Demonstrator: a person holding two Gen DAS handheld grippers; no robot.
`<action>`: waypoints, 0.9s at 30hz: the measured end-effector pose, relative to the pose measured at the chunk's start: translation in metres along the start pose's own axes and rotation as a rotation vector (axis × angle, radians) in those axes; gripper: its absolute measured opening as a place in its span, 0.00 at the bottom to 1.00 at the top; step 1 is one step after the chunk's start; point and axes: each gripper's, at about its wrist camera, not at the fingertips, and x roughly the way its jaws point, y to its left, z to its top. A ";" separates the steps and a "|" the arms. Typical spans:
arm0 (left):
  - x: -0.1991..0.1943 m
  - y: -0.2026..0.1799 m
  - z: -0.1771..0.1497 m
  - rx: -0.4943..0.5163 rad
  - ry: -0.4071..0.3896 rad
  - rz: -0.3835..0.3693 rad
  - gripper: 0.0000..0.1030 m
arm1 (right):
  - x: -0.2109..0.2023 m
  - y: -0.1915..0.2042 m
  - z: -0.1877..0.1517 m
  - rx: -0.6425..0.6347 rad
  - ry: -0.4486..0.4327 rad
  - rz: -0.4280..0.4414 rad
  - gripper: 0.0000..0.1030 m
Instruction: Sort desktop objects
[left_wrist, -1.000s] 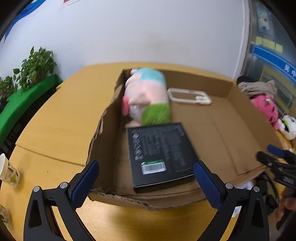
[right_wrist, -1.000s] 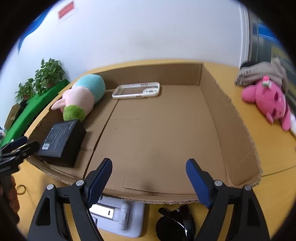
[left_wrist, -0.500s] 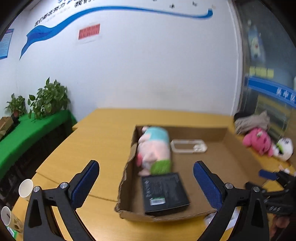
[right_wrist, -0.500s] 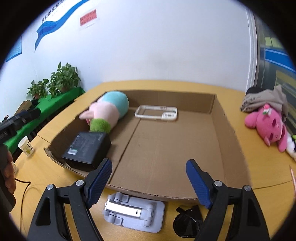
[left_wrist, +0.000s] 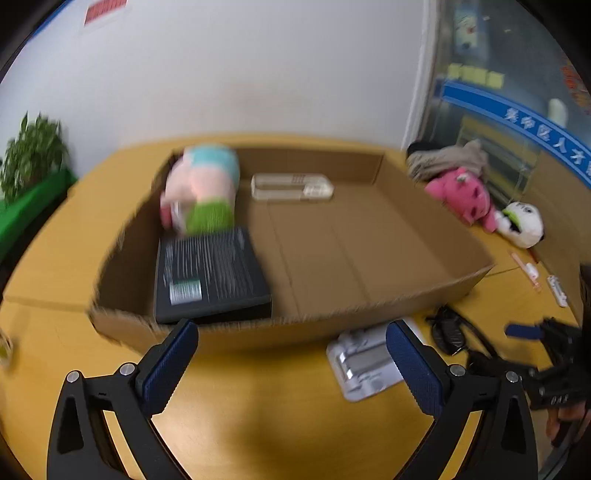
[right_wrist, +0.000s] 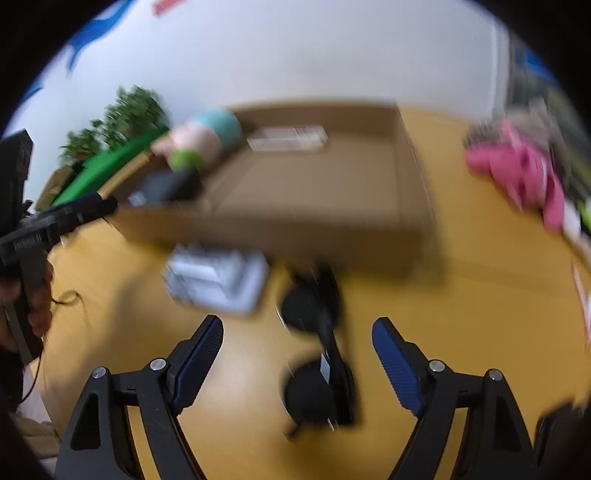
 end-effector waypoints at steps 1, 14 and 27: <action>0.005 0.001 -0.002 -0.013 0.020 0.004 1.00 | 0.006 -0.004 -0.005 0.027 0.028 -0.004 0.81; 0.008 -0.018 -0.020 -0.079 0.099 -0.137 1.00 | 0.027 0.020 -0.030 -0.042 0.076 -0.095 0.52; 0.072 -0.084 -0.052 -0.239 0.465 -0.637 0.68 | 0.003 0.002 -0.053 0.201 0.020 0.129 0.31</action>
